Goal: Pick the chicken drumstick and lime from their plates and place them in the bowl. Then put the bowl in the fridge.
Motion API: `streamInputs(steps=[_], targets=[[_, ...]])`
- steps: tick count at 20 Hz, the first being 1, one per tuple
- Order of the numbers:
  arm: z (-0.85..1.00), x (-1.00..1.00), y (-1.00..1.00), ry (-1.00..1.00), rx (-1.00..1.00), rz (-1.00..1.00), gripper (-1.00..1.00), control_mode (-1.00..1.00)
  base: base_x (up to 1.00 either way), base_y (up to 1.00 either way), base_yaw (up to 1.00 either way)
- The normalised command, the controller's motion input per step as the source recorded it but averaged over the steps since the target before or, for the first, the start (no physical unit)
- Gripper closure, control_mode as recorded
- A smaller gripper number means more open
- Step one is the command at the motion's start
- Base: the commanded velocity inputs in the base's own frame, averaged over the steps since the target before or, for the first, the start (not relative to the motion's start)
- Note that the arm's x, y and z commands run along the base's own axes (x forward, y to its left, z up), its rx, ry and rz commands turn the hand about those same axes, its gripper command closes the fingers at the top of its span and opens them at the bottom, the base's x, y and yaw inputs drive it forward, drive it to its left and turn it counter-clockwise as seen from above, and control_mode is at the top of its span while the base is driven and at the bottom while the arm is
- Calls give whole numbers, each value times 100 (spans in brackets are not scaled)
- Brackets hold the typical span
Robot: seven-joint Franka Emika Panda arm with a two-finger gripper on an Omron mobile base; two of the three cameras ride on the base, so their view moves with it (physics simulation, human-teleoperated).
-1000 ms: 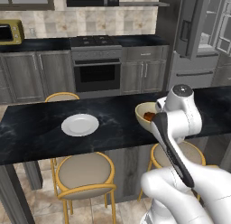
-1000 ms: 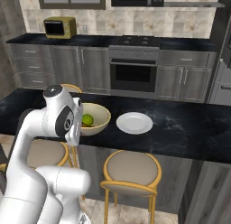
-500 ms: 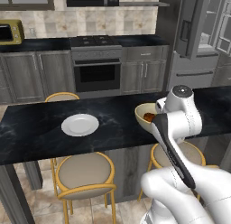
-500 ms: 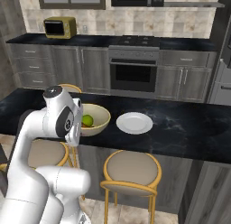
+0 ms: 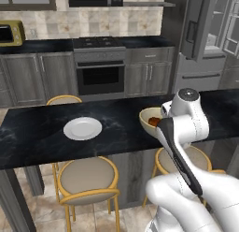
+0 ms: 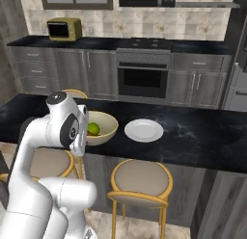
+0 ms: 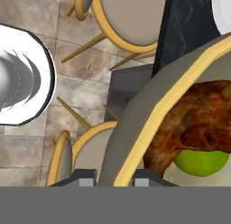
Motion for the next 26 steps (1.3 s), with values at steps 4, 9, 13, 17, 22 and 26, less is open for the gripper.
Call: streamInputs(steps=[4, 9, 13, 17, 22, 26], targets=[[0, 0, 0, 0, 0, 0, 100, 100, -44, -17, -20], [0, 0, 0, 0, 0, 0, 100, 100, -3, 1, -89], [0, 0, 0, 0, 0, 0, 100, 100, 0, 1, -100], [0, 0, 0, 0, 0, 0, 100, 100, 0, -1, -98], [0, 0, 0, 0, 0, 0, 100, 100, 13, -2, -82], [0, 0, 0, 0, 0, 0, 100, 100, 68, -1, -28]])
